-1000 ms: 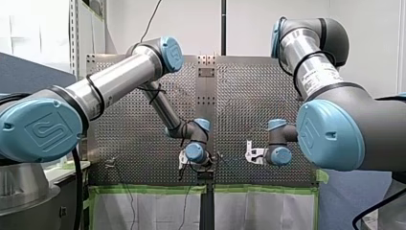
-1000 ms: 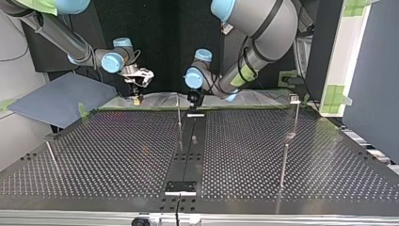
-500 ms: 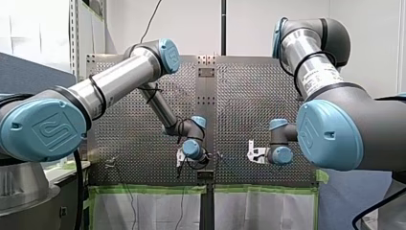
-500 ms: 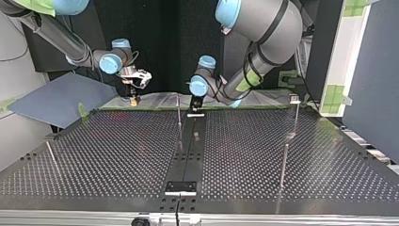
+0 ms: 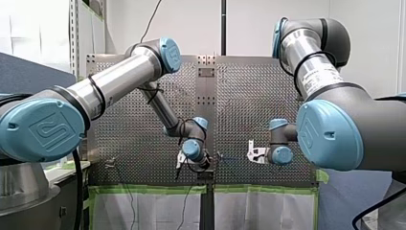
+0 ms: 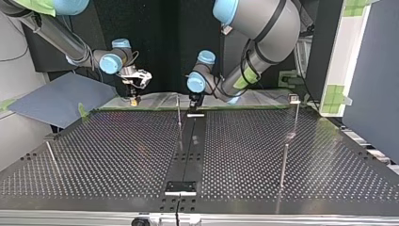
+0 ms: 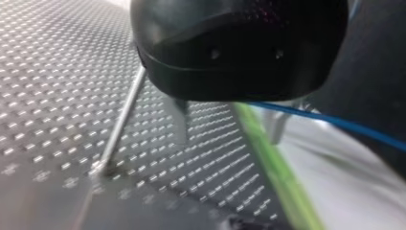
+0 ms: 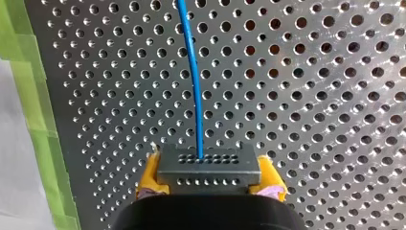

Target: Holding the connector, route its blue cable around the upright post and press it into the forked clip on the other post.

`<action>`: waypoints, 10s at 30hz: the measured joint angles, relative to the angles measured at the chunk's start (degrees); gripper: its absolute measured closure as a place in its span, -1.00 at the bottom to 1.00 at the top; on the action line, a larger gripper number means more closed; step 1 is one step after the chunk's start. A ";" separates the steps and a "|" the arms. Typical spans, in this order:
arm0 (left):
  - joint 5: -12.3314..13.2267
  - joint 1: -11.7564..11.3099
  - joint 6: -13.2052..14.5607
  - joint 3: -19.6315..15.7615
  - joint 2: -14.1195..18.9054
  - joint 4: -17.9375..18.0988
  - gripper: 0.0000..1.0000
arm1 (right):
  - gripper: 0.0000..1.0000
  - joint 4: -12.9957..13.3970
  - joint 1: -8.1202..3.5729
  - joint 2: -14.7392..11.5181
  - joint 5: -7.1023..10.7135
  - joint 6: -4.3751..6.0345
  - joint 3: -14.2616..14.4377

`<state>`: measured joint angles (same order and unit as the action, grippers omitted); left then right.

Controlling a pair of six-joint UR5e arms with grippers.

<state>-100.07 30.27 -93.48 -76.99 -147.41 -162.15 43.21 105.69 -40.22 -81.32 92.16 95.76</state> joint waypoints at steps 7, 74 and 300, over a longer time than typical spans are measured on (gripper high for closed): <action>3.19 0.46 -0.09 -2.71 2.08 0.37 -1.00 | 1.00 0.09 0.07 0.01 0.23 0.05 0.01; -2.95 3.39 -14.03 -12.20 6.16 12.86 -1.00 | 1.00 -0.05 0.52 0.09 0.98 0.21 0.00; -28.72 -11.13 -1.46 -11.34 52.13 1.78 -1.00 | 1.00 -0.11 0.73 2.72 1.15 -0.03 -0.52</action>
<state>-128.80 19.14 -94.94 -88.33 -95.28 -160.37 43.11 106.43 -37.50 -80.17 92.13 95.24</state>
